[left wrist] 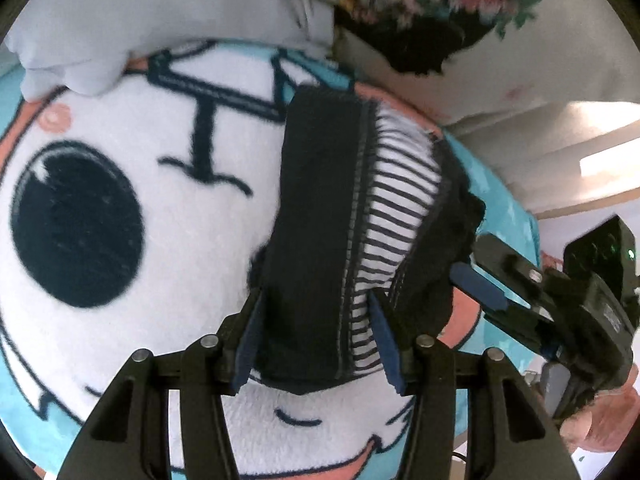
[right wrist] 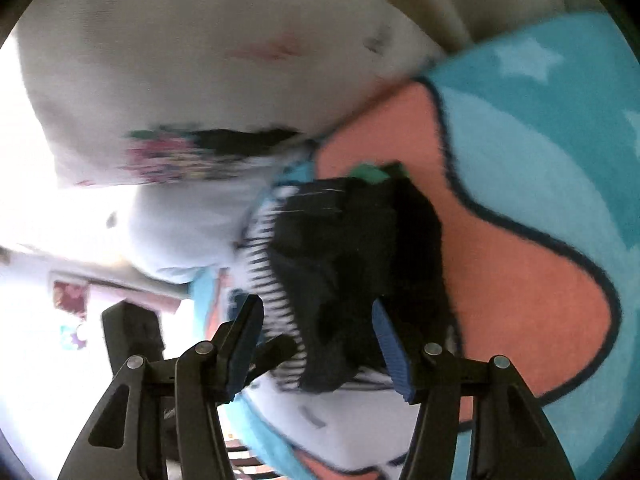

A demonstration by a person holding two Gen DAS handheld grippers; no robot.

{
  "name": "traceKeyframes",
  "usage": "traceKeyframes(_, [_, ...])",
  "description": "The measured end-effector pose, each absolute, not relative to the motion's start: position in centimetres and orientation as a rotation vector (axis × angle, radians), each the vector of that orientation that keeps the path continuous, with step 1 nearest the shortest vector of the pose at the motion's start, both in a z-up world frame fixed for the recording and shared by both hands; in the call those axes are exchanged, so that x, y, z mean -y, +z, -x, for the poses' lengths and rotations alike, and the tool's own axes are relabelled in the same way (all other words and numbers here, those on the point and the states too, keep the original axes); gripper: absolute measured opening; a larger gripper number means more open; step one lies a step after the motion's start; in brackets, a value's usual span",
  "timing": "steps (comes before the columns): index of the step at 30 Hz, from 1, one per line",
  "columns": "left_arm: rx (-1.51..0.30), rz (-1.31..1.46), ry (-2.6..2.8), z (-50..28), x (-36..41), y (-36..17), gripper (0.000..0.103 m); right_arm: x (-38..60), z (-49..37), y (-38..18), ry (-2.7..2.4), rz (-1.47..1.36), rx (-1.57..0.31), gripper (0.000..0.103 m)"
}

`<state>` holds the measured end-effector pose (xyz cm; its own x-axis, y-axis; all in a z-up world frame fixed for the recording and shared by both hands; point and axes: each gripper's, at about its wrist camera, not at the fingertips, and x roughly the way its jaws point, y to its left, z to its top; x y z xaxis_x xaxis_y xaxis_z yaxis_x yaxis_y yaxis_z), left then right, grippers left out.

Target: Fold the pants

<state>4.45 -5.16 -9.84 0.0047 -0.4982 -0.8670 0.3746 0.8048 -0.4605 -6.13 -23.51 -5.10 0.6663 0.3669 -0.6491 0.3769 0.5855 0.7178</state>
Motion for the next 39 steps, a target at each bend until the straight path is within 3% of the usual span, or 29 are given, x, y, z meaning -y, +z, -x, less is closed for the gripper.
traceKeyframes(12, [-1.303,0.132,-0.673,-6.6,4.9,-5.2,0.055,22.4,5.3,-6.1,-0.056,-0.898,-0.920,0.058])
traceKeyframes(18, [-1.352,-0.064,-0.544,-9.6,7.8,-8.4,0.055,22.1,5.7,-5.9,-0.069,-0.853,-0.917,0.058])
traceKeyframes(20, [-1.345,-0.109,-0.537,-9.8,8.3,-9.1,0.060,21.9,5.7,-5.9,-0.075,-0.840,-0.917,0.058])
traceKeyframes(26, [-1.324,-0.034,-0.592,-9.8,6.1,-7.8,0.060,21.6,5.6,-5.5,-0.086,-0.812,-0.929,0.059])
traceKeyframes(34, [-1.068,-0.014,-0.601,-5.2,0.8,-0.5,0.061,20.4,8.6,-3.5,-0.174,-0.729,-0.892,0.060])
traceKeyframes(39, [-0.817,-0.074,-0.542,-0.9,-1.3,4.3,0.062,18.7,10.7,-3.4,-0.237,-0.657,-0.892,0.060])
